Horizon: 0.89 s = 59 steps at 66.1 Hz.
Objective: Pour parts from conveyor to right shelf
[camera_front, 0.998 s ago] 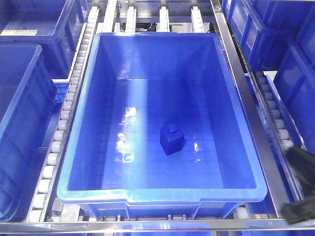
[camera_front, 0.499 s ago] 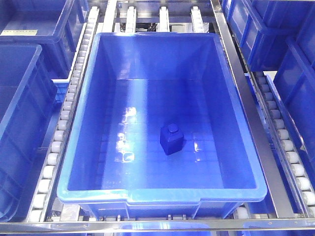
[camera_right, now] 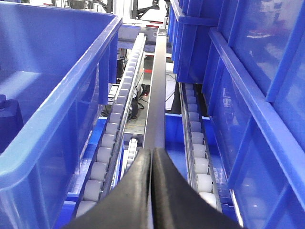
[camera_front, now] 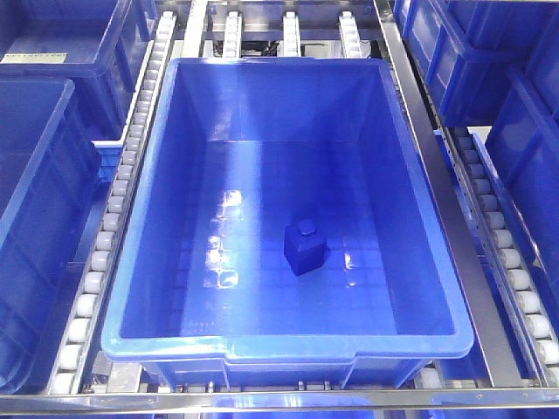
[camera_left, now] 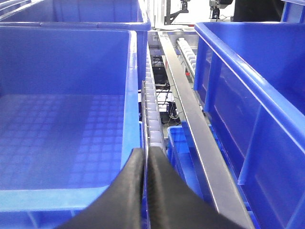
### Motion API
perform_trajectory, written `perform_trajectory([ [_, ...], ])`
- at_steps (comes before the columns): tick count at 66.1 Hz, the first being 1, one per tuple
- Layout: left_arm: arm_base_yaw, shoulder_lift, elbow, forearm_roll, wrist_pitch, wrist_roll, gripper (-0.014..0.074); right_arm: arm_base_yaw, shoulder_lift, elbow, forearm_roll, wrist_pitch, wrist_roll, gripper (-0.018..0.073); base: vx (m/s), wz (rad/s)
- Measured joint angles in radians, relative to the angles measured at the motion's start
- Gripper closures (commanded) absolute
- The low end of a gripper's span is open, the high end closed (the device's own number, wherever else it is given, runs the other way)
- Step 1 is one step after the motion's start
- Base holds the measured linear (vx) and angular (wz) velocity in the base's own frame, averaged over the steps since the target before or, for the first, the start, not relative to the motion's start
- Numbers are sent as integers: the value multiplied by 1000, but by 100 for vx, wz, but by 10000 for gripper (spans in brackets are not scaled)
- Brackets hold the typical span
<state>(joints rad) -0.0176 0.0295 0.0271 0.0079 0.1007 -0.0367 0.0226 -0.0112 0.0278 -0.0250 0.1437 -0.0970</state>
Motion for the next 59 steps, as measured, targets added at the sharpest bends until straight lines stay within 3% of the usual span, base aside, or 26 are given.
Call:
perform_trajectory([
  [59,0,0,0,0,0,0,602,0,0,0,0,0,0,568,0,0],
])
